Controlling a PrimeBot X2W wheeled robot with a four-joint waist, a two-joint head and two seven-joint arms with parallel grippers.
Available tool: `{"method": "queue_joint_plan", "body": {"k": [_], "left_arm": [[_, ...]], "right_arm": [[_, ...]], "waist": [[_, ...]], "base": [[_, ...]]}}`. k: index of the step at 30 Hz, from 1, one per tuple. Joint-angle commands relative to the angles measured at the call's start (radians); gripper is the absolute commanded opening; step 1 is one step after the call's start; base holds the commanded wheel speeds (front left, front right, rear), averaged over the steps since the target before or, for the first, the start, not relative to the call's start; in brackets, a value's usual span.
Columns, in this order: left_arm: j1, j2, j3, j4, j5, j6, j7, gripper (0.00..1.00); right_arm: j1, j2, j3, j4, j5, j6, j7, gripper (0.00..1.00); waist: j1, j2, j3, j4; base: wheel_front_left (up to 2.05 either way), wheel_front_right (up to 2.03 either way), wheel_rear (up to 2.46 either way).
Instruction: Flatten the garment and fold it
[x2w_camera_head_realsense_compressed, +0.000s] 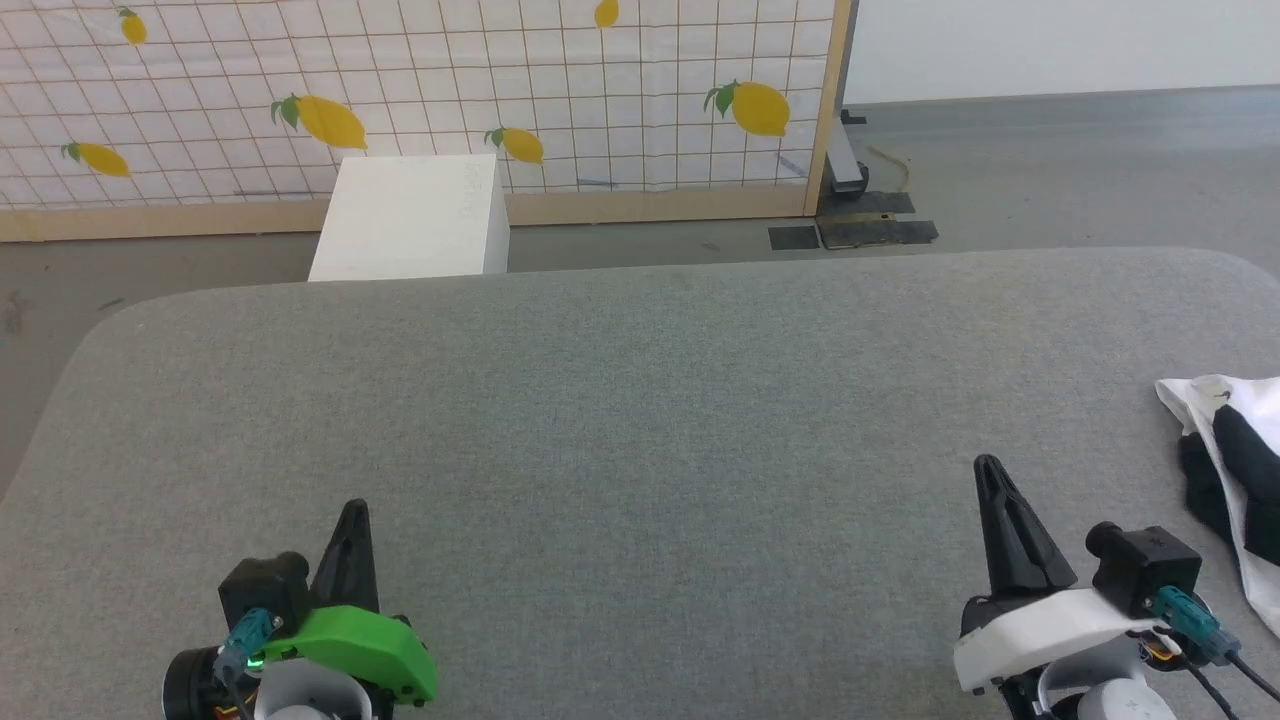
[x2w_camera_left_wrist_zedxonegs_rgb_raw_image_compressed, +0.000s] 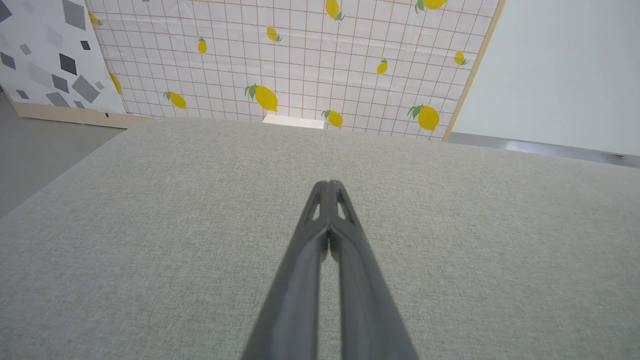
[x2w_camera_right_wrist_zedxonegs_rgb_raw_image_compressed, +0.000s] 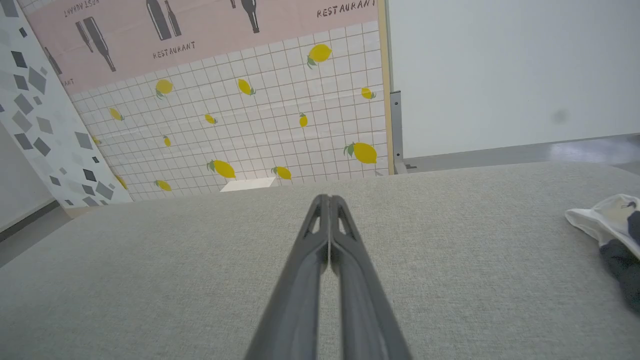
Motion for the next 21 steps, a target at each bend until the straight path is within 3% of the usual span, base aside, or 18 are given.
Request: {"method": "queue_joint_plan", "body": {"k": [1, 21], "left_arm": [[0.003, -0.004, 0.003, -0.011, 0.014, -0.003, 0.006, 0.0], [0.013, -0.022, 0.022, -0.058, 0.065, -0.013, 0.045, 0.0]], "right_arm": [[0.002, 0.0, 0.0, -0.008, -0.008, 0.0, 0.006, 0.0], [0.009, 0.0, -0.003, -0.049, -0.043, 0.0, 0.046, 0.0]], "waist": [[0.0, 0.0, 0.0, 0.0], [0.0, 0.0, 0.004, 0.006]], "base": [[0.0, 0.0, 0.0], [0.0, 0.0, 0.0]]}}
